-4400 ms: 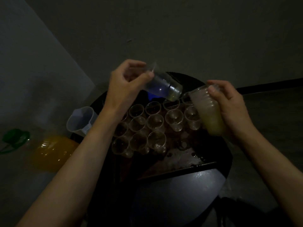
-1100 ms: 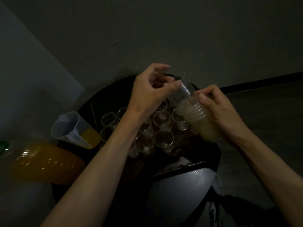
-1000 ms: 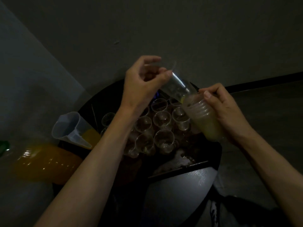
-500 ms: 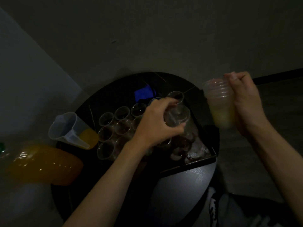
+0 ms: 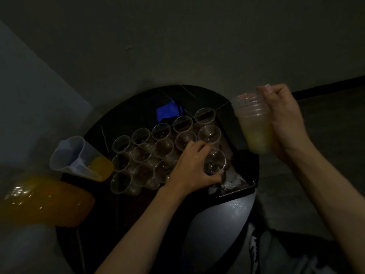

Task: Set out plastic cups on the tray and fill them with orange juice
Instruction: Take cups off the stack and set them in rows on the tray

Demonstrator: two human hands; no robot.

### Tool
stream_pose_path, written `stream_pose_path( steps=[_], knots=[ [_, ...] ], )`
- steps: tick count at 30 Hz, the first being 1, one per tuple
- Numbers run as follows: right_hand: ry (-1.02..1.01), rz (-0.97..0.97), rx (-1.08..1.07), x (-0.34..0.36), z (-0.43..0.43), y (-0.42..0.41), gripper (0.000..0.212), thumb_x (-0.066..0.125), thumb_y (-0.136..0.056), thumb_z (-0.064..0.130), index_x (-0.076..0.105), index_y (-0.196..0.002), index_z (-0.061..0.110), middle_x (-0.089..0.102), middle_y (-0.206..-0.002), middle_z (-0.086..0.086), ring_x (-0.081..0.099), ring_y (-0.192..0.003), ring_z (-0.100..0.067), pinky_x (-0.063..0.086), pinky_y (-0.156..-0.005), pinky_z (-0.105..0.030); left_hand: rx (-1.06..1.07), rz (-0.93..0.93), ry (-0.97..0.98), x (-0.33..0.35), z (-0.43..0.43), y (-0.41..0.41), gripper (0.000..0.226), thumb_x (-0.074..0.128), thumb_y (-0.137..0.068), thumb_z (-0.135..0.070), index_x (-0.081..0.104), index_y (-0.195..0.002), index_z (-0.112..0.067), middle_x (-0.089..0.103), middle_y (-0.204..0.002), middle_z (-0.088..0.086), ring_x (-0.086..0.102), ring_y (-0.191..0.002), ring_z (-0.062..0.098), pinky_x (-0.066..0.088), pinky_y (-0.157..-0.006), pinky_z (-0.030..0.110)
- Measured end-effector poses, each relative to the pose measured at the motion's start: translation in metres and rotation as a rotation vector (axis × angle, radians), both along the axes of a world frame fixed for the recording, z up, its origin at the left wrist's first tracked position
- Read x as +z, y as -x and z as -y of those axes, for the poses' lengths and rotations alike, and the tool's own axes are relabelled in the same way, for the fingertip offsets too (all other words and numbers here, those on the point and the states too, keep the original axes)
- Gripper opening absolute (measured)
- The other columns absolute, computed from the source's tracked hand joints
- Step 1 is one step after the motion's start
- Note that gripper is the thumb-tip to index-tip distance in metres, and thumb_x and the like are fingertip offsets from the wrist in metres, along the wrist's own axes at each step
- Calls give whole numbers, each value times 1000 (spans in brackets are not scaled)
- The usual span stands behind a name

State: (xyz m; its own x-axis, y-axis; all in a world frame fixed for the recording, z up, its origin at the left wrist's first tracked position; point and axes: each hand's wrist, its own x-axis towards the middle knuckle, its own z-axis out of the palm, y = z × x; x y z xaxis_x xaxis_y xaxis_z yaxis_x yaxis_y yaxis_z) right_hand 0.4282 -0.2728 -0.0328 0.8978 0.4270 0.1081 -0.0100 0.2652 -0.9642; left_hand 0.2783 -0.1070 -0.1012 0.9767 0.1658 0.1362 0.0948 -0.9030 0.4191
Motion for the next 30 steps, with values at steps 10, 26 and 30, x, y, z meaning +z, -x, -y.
stream_pose_path(
  steps=[10, 26, 30],
  knots=[
    [-21, 10, -4, -1, -2, -1, 30, 59, -80, 53, 53, -90, 26, 69, -83, 16, 63, -81, -4, 50, -78, -34, 37, 92, 17, -4, 3, -2, 55, 79, -72, -41, 62, -118, -18, 49, -122, -5, 46, -112, 8, 46, -90, 22],
    [-23, 20, 4, -3, -3, -2, 35, 60, -79, 56, 55, -94, 24, 70, -85, 14, 64, -83, -5, 51, -75, -28, 62, 131, 24, -10, 7, -5, 47, 77, -78, -37, 63, -116, -14, 50, -120, -1, 47, -112, 12, 52, -91, 30],
    [-27, 20, -11, -4, -4, -3, 41, 63, -73, 62, 55, -90, 26, 69, -84, 13, 62, -82, -6, 49, -76, -31, 60, 138, 20, -11, 6, -5, 46, 77, -78, -37, 63, -116, -14, 50, -120, -1, 47, -112, 14, 52, -91, 32]
  ],
)
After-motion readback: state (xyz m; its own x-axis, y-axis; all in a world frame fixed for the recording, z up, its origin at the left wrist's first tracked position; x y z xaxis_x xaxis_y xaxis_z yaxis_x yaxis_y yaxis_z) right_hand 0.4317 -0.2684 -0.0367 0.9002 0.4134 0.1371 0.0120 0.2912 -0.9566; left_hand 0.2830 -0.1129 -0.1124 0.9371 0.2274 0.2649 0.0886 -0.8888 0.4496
